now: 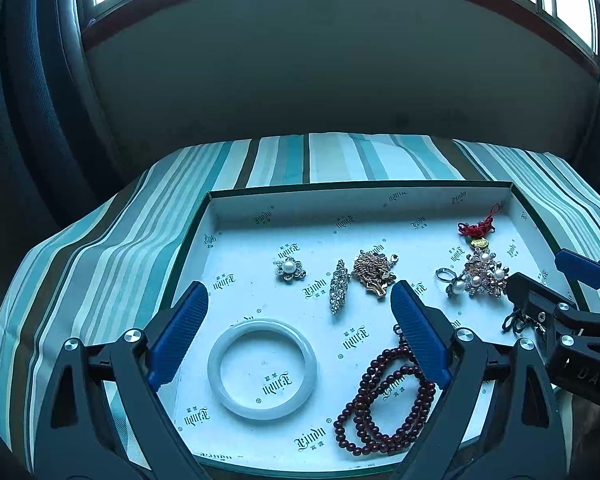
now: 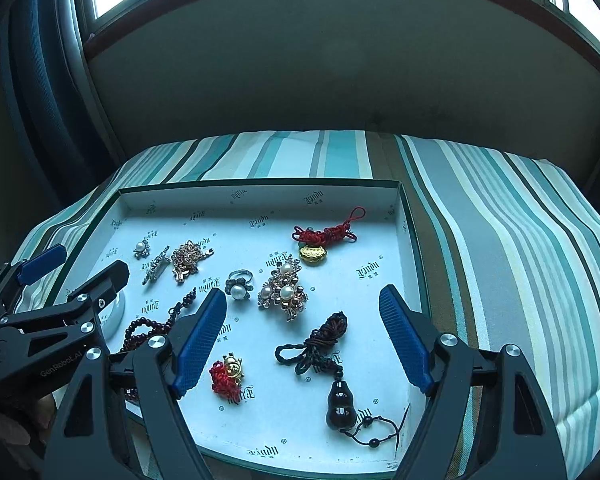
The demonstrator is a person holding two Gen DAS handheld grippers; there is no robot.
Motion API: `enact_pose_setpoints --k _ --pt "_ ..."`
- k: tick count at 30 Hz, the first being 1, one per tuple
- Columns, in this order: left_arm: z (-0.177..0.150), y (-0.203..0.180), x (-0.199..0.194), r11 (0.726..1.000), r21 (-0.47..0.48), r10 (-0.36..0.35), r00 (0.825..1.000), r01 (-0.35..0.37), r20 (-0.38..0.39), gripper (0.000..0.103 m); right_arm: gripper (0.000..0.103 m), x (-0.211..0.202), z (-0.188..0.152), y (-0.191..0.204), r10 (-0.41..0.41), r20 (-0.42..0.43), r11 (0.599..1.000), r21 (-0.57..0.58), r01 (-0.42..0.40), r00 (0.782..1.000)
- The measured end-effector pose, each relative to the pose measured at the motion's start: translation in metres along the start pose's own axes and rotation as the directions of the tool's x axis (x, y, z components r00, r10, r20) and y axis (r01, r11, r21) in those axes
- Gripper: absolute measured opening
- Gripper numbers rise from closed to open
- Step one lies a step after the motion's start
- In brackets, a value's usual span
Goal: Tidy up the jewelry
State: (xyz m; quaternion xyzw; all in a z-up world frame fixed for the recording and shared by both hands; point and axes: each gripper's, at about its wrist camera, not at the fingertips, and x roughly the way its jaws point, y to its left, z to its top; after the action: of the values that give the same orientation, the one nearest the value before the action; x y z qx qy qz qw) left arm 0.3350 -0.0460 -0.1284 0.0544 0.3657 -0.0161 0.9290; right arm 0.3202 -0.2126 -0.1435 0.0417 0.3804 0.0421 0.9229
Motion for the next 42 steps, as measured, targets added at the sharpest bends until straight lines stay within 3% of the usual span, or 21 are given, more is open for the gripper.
enact_pose_setpoints --k 8,19,30,42 --pt "-0.008 0.012 -0.025 0.999 -0.042 0.008 1.000 -0.009 -0.007 0.093 0.078 -0.027 -0.001 0.006 -0.020 0.020 0.999 0.025 0.020 1.000" --pt "-0.018 0.018 -0.136 0.999 -0.050 0.022 0.996 -0.017 0.089 0.096 0.078 -0.138 -0.012 0.028 -0.007 0.135 1.000 -0.006 0.008 0.991" --pt "-0.043 0.017 -0.257 0.999 -0.047 0.032 0.975 -0.022 0.221 0.100 0.081 -0.247 -0.046 0.046 0.002 0.263 0.997 -0.071 0.017 0.965" --pt "-0.070 0.019 -0.344 0.998 -0.060 0.037 0.945 -0.019 0.326 0.101 0.082 -0.322 -0.076 0.058 0.009 0.360 0.996 -0.083 0.023 0.933"
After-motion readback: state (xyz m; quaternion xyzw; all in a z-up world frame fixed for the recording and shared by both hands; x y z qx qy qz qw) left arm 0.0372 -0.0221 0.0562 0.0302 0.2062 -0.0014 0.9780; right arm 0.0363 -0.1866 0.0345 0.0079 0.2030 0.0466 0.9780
